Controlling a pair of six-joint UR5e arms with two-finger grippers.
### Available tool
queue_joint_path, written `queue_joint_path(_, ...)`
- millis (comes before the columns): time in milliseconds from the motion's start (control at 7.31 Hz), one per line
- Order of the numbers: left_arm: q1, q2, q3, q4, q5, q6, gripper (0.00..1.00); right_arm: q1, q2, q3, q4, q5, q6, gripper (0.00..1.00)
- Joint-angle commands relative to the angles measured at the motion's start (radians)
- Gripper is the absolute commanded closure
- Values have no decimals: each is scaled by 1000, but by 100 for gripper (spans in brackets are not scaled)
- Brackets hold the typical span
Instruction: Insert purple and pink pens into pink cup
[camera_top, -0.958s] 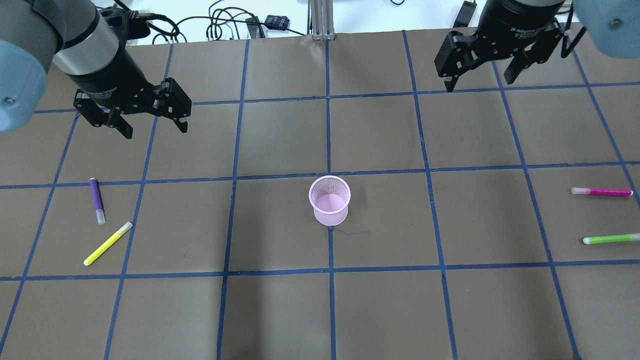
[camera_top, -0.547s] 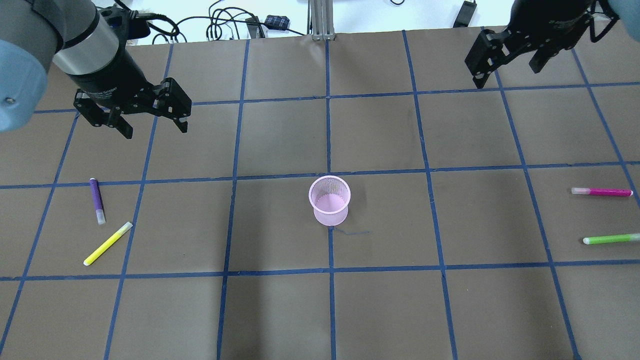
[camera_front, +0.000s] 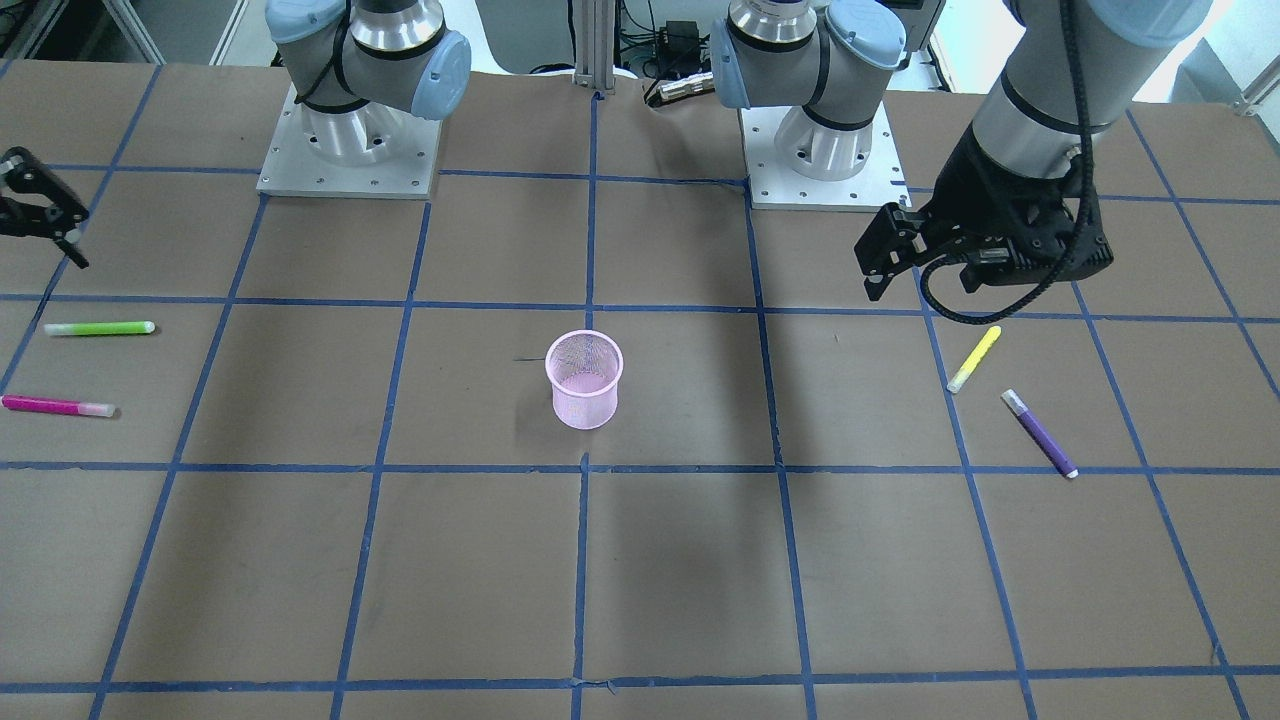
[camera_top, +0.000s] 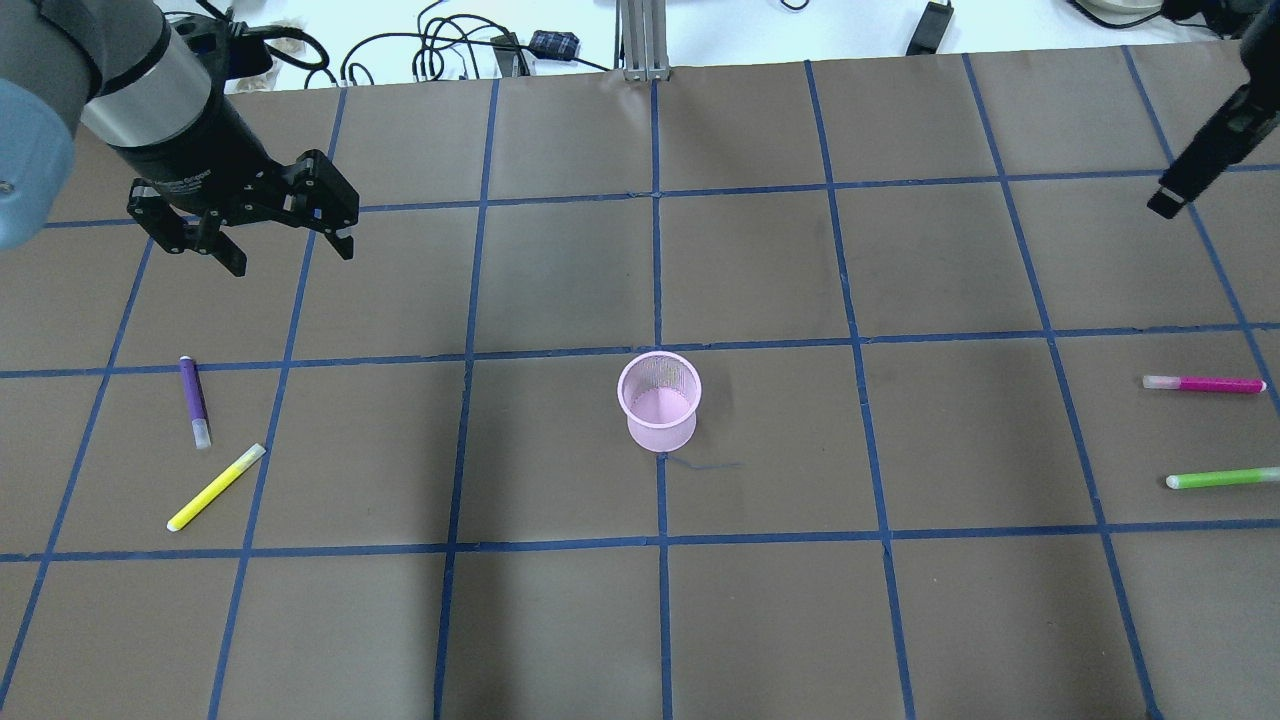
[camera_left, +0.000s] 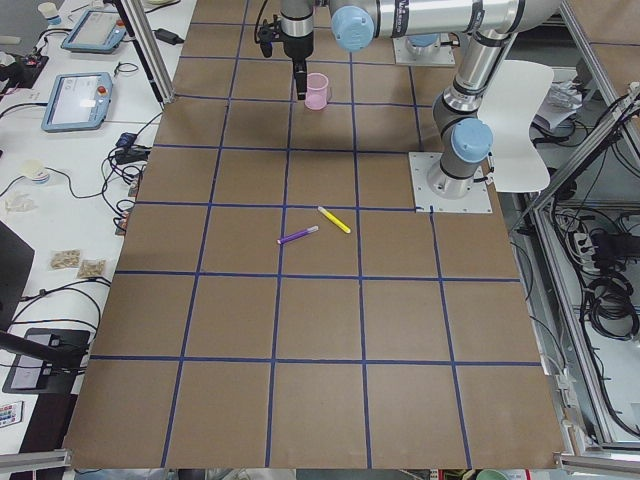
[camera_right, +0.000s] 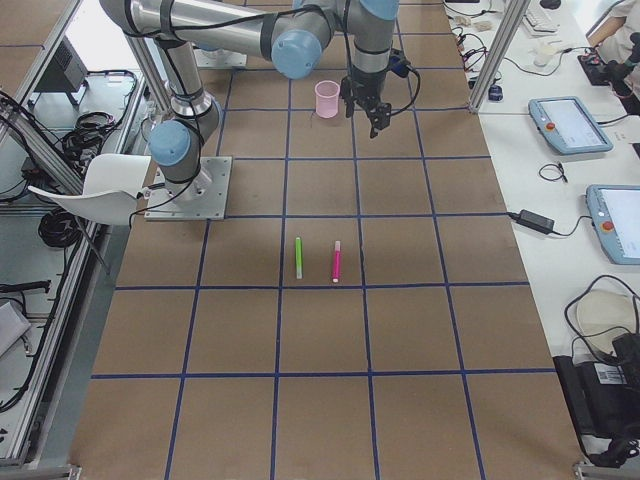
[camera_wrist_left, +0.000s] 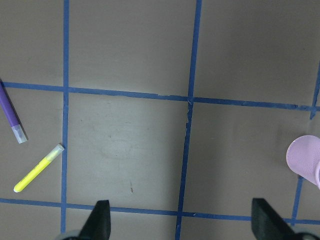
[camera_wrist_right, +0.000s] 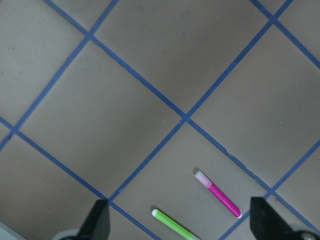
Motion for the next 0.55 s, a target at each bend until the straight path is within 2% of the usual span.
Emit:
queue_joint_path(0,77,-12,-5,2,-1,5,0,-184,90,55,-89,7,-414,0)
queue_joint_path(137,118,-34,-4,10,2,5,0,-212,131,78,-169,-3,-560,0)
queue_joint_path(274,190,-63,-7,46,4,47,0,-239,153,123,-273,-1,-619,0)
queue_joint_path(411,258,-95,-7,69,2,99,0,-246,161,195,-427,-3,-735,0)
